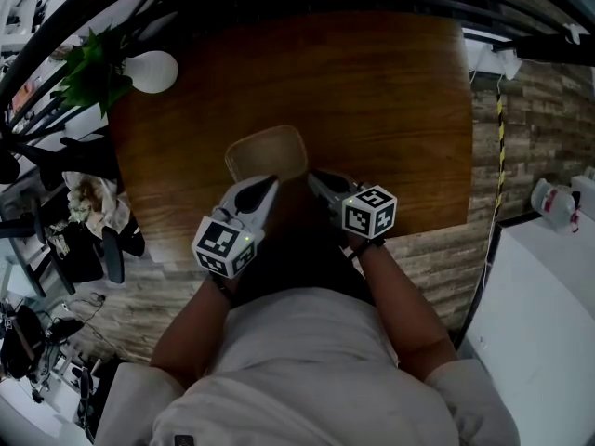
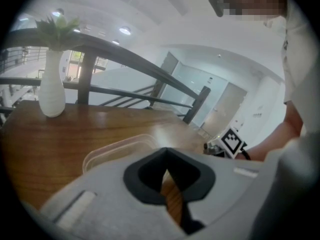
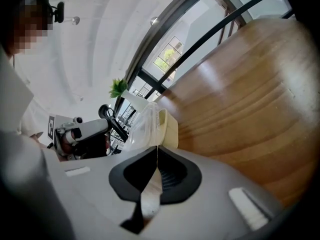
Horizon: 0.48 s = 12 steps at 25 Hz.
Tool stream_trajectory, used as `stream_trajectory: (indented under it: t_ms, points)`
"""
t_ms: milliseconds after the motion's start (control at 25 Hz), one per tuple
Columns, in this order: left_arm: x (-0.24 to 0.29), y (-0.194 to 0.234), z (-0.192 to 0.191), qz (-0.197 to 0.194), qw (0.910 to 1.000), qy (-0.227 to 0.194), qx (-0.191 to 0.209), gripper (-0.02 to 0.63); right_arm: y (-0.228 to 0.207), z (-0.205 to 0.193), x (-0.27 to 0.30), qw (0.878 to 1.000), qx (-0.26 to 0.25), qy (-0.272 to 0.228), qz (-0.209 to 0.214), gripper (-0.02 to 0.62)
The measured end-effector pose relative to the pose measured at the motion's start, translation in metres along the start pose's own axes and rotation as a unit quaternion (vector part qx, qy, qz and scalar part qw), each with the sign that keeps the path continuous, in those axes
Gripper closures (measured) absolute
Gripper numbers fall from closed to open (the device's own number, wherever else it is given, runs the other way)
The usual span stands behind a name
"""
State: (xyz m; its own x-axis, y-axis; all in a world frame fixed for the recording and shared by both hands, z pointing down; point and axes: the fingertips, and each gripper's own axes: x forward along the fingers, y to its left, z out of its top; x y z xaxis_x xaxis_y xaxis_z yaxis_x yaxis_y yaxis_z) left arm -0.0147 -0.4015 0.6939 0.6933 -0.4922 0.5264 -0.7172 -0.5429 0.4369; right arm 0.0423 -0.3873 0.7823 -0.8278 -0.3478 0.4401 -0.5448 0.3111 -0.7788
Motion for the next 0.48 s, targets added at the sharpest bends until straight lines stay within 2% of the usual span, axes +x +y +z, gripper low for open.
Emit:
stream_trajectory:
  t_ms: [320,480]
  points:
    - [-0.017,-0.012,-0.004,0.013,0.9999,-0.003,-0.005,0.603,0.025,0.002,-0.012,1.000,-0.014,-0.006,0.013,0.588]
    - [-0.028,-0.025,-0.001,0.017,0.9998,-0.009,0.002,0.603,0.049,0.009,-0.023,0.999,-0.037,-0.011,0.028,0.589]
